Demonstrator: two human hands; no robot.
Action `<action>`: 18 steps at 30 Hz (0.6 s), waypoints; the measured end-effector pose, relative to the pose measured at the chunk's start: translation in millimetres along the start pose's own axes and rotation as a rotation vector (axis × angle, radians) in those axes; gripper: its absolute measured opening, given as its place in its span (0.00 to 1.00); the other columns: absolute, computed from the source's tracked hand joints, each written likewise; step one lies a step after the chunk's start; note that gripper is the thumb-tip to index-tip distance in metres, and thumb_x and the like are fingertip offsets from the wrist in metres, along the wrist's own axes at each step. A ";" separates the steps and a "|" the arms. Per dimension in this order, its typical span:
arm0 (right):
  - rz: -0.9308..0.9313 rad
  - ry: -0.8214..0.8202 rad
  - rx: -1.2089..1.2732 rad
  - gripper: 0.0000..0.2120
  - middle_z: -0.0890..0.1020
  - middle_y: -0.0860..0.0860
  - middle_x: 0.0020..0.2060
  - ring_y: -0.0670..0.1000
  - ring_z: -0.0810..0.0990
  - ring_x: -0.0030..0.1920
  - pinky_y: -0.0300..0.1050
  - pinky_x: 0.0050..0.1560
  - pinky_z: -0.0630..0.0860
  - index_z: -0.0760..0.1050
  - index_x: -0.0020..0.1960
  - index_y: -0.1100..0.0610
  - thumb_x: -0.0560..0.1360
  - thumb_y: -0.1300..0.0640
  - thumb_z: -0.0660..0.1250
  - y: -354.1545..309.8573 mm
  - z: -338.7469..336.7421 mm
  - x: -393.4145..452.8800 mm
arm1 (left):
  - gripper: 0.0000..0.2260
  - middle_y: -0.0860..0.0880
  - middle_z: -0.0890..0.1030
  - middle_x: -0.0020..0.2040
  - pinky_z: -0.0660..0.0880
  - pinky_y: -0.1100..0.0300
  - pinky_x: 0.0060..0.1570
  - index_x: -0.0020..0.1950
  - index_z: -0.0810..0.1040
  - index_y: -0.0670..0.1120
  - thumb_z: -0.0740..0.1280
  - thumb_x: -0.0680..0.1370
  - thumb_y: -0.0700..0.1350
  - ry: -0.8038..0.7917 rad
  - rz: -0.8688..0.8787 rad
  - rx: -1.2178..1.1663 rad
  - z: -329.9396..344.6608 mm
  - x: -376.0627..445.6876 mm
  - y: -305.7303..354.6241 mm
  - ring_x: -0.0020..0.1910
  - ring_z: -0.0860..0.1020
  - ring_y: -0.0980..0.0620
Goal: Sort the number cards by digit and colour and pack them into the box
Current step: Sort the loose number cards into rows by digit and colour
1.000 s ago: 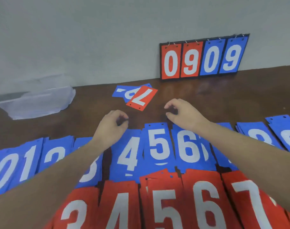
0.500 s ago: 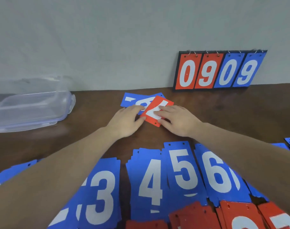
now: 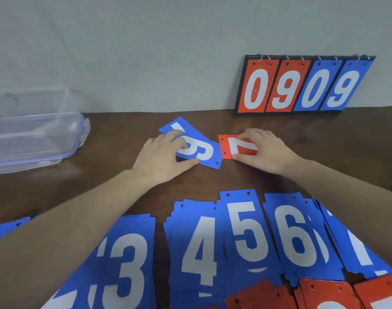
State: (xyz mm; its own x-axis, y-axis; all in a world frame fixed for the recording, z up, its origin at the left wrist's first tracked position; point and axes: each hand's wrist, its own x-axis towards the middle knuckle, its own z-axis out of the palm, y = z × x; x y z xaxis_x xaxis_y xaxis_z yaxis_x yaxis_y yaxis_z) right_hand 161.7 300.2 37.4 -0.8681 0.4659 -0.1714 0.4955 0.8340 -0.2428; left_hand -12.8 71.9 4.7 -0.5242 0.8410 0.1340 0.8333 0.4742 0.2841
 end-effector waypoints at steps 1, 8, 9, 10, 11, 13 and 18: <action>0.010 -0.021 0.015 0.31 0.64 0.46 0.78 0.54 0.60 0.78 0.61 0.76 0.60 0.66 0.74 0.44 0.75 0.34 0.67 1.5 -1.4 1.7 | 0.21 0.56 0.64 0.78 0.61 0.53 0.68 0.62 0.76 0.54 0.66 0.76 0.65 -0.025 -0.003 -0.009 -0.4 1.4 -0.6 0.73 0.67 0.52; 0.023 -0.138 0.011 0.39 0.68 0.48 0.74 0.55 0.66 0.74 0.58 0.71 0.68 0.63 0.76 0.44 0.71 0.37 0.74 13.2 -21.4 13.1 | 0.35 0.58 0.64 0.77 0.56 0.48 0.73 0.77 0.63 0.56 0.69 0.74 0.67 -0.334 0.018 -0.022 -19.9 34.0 -4.4 0.77 0.60 0.53; 0.026 -0.144 0.011 0.39 0.70 0.49 0.73 0.55 0.67 0.73 0.58 0.71 0.69 0.63 0.76 0.44 0.70 0.37 0.75 12.6 -23.1 15.0 | 0.37 0.57 0.65 0.75 0.58 0.48 0.72 0.77 0.63 0.56 0.70 0.73 0.67 -0.371 0.007 0.019 -23.9 41.1 -1.2 0.76 0.62 0.52; 0.035 -0.149 0.011 0.40 0.71 0.49 0.72 0.54 0.69 0.72 0.57 0.70 0.70 0.63 0.76 0.45 0.70 0.38 0.76 11.0 -24.2 17.0 | 0.37 0.56 0.66 0.74 0.59 0.49 0.70 0.77 0.64 0.55 0.71 0.72 0.67 -0.407 0.000 0.061 -27.7 47.8 3.4 0.74 0.64 0.51; 0.049 -0.156 0.005 0.40 0.72 0.49 0.71 0.54 0.70 0.71 0.56 0.70 0.71 0.64 0.76 0.46 0.69 0.38 0.77 8.8 -25.4 19.0 | 0.38 0.55 0.66 0.73 0.60 0.50 0.68 0.76 0.65 0.54 0.72 0.71 0.67 -0.443 -0.009 0.091 -30.6 54.3 8.1 0.72 0.65 0.50; 0.074 -0.185 -0.022 0.40 0.73 0.49 0.70 0.54 0.72 0.69 0.55 0.68 0.72 0.65 0.75 0.47 0.68 0.37 0.77 4.6 -27.8 22.4 | 0.38 0.53 0.66 0.69 0.61 0.52 0.65 0.73 0.66 0.53 0.74 0.69 0.66 -0.497 -0.035 0.126 -34.2 65.2 16.1 0.68 0.69 0.49; 0.125 -0.225 0.070 0.36 0.74 0.50 0.68 0.52 0.74 0.62 0.47 0.58 0.74 0.66 0.73 0.50 0.71 0.42 0.77 3.3 -27.4 18.8 | 0.31 0.53 0.71 0.59 0.63 0.53 0.56 0.61 0.69 0.54 0.75 0.67 0.68 -0.567 -0.061 0.190 -33.2 77.1 21.9 0.58 0.70 0.49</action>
State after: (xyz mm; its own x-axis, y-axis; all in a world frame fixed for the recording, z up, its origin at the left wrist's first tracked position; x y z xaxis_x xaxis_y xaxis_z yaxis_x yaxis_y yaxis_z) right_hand 146.2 319.8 59.6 -0.7753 0.4801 -0.4103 0.6063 0.7477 -0.2709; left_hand -40.7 138.5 52.8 -0.4401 0.7940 -0.4193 0.8489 0.5202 0.0940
